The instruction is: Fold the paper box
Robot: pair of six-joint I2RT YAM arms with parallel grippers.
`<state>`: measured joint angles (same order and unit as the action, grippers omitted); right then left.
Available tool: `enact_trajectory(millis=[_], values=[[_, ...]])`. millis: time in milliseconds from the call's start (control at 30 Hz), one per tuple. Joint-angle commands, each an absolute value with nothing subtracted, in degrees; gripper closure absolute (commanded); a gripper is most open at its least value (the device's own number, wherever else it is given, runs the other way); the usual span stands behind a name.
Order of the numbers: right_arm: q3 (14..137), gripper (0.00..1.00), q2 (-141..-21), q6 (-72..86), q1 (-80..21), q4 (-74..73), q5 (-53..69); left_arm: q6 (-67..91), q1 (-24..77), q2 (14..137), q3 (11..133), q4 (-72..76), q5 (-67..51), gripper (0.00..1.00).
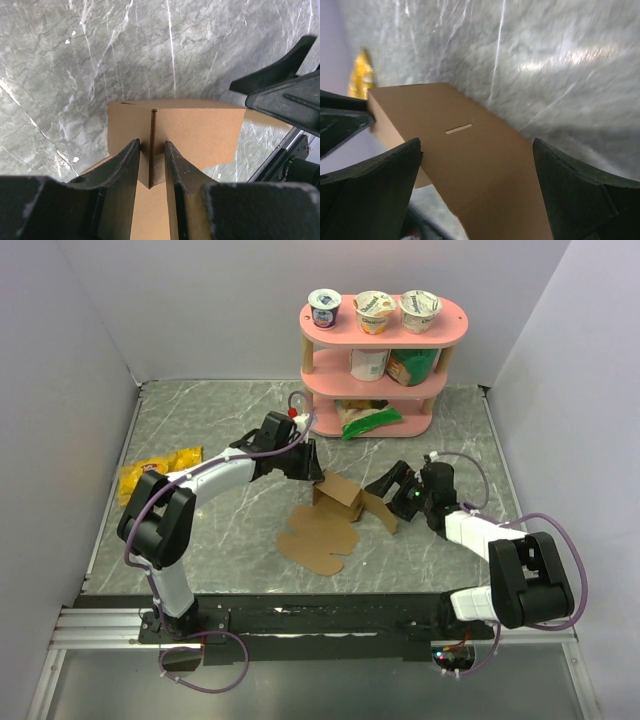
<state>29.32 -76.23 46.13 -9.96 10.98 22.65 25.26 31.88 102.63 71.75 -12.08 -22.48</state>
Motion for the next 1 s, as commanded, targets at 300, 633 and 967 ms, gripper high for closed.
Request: enact_trajectory(millis=[300, 633, 967], values=[[18.99, 0.0, -71.37, 71.36, -12.82, 24.79, 21.55, 26.27, 31.9, 104.24, 71.72, -15.65, -18.72, 0.69], [13.89, 0.0, -64.34, 84.54, -20.12, 26.54, 7.83, 27.42, 31.99, 104.85, 71.72, -15.82, -19.77, 0.69], [15.98, 0.02, -64.33, 81.66, -29.17, 28.57, 0.09, 27.6, 31.99, 104.24, 71.98, -16.43, -19.16, 0.7]])
